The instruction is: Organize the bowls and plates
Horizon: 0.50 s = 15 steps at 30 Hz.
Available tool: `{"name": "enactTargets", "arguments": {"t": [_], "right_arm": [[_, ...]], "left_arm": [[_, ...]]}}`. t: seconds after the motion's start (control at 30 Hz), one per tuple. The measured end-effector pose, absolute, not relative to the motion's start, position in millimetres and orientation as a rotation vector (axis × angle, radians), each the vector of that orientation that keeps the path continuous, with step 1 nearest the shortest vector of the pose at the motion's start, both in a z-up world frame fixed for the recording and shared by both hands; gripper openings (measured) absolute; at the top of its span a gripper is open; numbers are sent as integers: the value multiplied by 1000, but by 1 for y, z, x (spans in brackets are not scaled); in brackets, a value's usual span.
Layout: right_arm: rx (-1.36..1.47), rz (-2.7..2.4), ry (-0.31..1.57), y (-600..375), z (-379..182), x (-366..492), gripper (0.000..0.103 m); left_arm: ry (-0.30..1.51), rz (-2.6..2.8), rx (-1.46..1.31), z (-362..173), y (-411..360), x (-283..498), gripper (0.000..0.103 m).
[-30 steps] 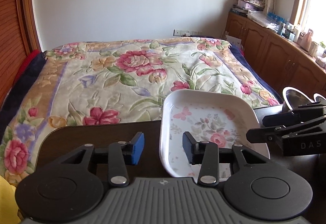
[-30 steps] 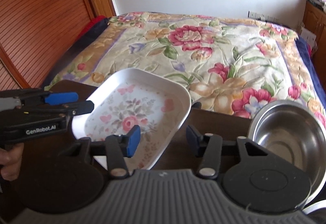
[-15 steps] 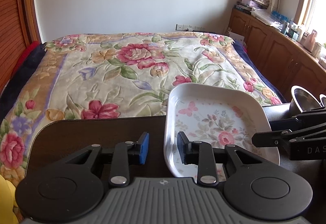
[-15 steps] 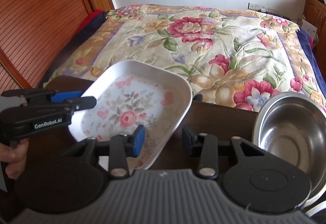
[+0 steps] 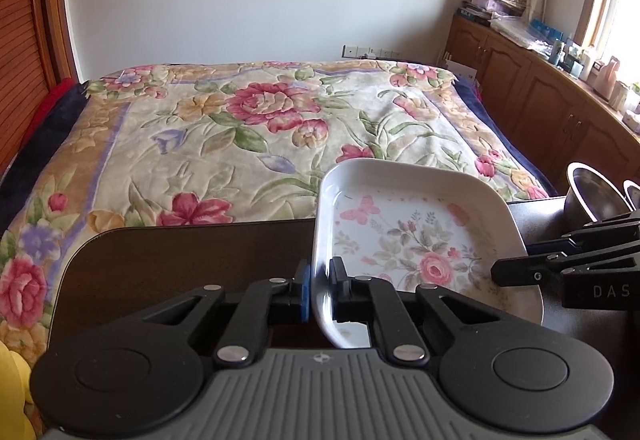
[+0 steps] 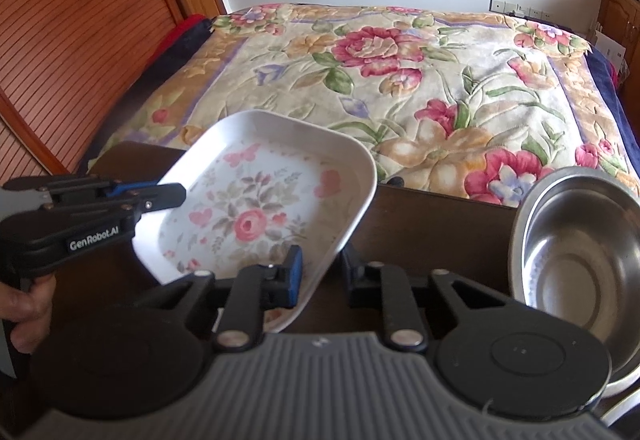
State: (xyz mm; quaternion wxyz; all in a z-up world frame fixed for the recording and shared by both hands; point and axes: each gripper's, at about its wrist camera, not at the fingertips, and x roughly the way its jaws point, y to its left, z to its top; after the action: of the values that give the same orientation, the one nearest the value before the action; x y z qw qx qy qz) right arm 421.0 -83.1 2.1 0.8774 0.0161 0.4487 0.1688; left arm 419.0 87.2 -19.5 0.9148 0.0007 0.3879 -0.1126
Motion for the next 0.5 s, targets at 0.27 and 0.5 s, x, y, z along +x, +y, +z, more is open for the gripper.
{"name": "enactTargets", "arguments": {"t": [0.27, 0.5], "right_arm": [[81, 388, 937, -85, 6, 413, 17], [110, 417, 909, -89, 16, 398, 16]], "left_arm": [[810, -227, -25, -13, 97, 402, 10], [788, -235, -31, 3, 99, 377, 10]]}}
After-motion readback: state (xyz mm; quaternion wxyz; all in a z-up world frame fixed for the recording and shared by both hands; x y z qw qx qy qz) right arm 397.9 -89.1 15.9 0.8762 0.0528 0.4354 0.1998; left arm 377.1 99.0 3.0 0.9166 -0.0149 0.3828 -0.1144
